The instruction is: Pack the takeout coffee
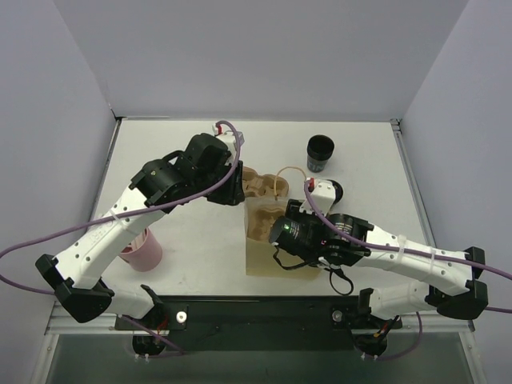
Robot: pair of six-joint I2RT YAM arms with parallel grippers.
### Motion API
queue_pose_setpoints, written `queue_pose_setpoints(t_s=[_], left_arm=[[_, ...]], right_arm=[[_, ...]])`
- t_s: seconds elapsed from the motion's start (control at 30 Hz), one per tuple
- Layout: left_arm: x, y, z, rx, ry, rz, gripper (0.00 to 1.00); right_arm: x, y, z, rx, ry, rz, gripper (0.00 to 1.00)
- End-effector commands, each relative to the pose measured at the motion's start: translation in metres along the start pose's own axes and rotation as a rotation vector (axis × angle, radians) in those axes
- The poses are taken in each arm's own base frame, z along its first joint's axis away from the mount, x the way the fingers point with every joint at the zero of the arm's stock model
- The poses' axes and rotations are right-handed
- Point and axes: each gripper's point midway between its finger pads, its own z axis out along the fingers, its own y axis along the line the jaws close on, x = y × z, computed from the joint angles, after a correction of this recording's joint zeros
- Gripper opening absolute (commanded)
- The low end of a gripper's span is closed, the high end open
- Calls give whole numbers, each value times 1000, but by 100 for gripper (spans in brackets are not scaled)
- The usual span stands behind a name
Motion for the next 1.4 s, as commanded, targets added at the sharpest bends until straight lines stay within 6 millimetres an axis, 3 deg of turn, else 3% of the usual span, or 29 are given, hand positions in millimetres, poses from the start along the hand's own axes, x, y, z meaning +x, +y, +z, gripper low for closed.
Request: queue_pose_setpoints(t_s=[0.0, 0.23, 0.57, 0.97, 1.37], left_arm=[[-3, 7, -7, -18, -36, 26, 43], [8, 12, 0, -25, -10, 30, 44], [13, 19, 1, -51, -2, 38, 44], [15, 25, 5, -82, 6, 52, 44], [16, 28, 6, -99, 9, 61, 44]], right_arm=[[9, -3, -3, -29, 42, 17, 25], [4, 25, 5, -125, -5, 35, 27], [20, 15, 14, -96, 11, 86, 29], [24, 27, 15, -105, 40, 39, 31], [34, 10, 24, -93, 50, 83, 33]])
